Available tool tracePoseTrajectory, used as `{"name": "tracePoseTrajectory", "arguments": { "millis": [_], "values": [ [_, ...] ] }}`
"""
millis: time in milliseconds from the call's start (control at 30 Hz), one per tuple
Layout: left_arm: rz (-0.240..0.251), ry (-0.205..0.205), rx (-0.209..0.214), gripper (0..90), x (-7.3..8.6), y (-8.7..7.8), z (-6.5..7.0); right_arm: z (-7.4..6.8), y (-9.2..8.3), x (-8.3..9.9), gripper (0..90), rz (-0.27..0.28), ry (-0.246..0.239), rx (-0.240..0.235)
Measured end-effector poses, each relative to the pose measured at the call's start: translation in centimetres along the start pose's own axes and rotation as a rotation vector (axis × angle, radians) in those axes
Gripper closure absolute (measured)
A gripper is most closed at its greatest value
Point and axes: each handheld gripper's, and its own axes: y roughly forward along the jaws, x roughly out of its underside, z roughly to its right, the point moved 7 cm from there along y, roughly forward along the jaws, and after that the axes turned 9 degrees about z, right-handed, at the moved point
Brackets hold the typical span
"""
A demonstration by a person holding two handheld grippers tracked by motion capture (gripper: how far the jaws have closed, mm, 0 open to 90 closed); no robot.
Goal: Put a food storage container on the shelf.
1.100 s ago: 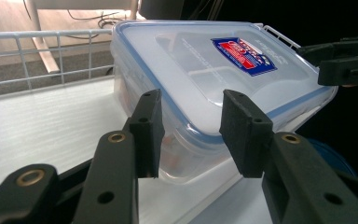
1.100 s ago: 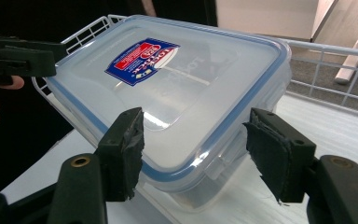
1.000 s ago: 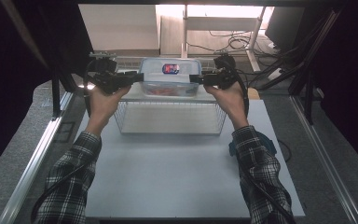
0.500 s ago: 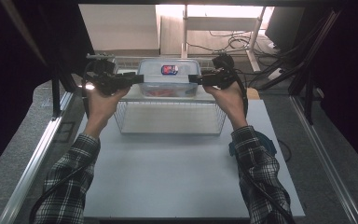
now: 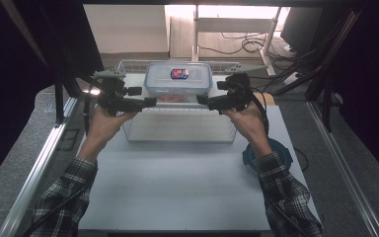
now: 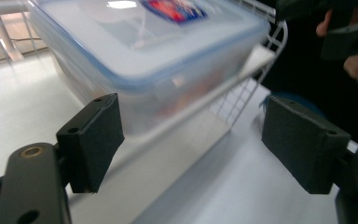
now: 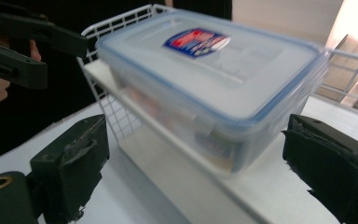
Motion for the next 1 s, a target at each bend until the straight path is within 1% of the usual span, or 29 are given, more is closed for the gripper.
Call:
{"name": "tracePoseTrajectory", "arguments": {
  "millis": [33, 167, 300, 367, 400, 433, 500, 600, 633, 700, 767, 833, 867, 900, 1000],
  "values": [
    [-0.008, 0.009, 0.006, 18.6, 0.4, -0.2, 0.4, -0.3, -0.2, 0.3, 6.1, -0.004, -0.01, -0.001],
    [-0.025, 0.024, 0.028, 16.2, 2.1, -0.8, 1.8, -1.7, -1.3, 1.6, 5.2, -0.015, -0.037, -0.021],
    [-0.036, 0.049, 0.029, 15.4, 3.6, -1.5, 3.1, -2.8, -2.5, 3.2, 4.5, -0.02, -0.056, -0.034],
    [-0.039, 0.057, 0.03, 14.6, 4.4, -1.8, 3.6, -3.1, -3.0, 4.0, 4.4, -0.025, -0.067, -0.036],
    [-0.041, 0.056, 0.03, 13.6, 4.9, -1.9, 3.9, -3.4, -3.6, 4.9, 4.4, -0.032, -0.067, -0.041],
    [-0.047, 0.059, 0.03, 13.6, 5.4, -2.0, 4.1, -3.4, -3.6, 4.9, 4.4, -0.032, -0.067, -0.041],
    [-0.056, 0.074, 0.025, 12.6, 6.3, -2.3, 4.6, -3.6, -4.1, 5.9, 4.3, -0.041, -0.069, -0.042],
    [-0.063, 0.083, 0.019, 10.6, 7.6, -2.6, 5.2, -4.0, -5.2, 7.3, 4.1, -0.042, -0.07, -0.047],
    [-0.063, 0.085, 0.015, 10.6, 8.0, -2.8, 5.3, -4.0, -5.2, 7.3, 4.1, -0.042, -0.07, -0.047],
    [-0.066, 0.085, 0.015, 10.1, 8.8, -3.0, 5.7, -4.3, -5.7, 7.8, 3.9, -0.035, -0.072, -0.045],
    [-0.062, 0.076, 0.029, 9.3, 9.7, -3.1, 6.3, -4.6, -6.2, 8.4, 3.4, -0.031, -0.075, -0.049],
    [-0.059, 0.071, 0.031, 9.0, 10.5, -3.1, 6.7, -4.9, -6.6, 9.0, 2.6, -0.027, -0.082, -0.049],
    [-0.06, 0.069, 0.033, 8.4, 11.0, -3.1, 7.0, -5.2, -7.0, 9.6, 2.1, -0.02, -0.085, -0.041],
    [-0.061, 0.082, 0.037, 8.4, 11.4, -3.1, 7.2, -5.2, -7.0, 9.6, 2.1, -0.02, -0.085, -0.041],
    [-0.062, 0.084, 0.034, 7.6, 12.8, -3.1, 7.8, -5.4, -7.4, 10.7, 1.7, -0.016, -0.085, -0.04]
  ]
}}
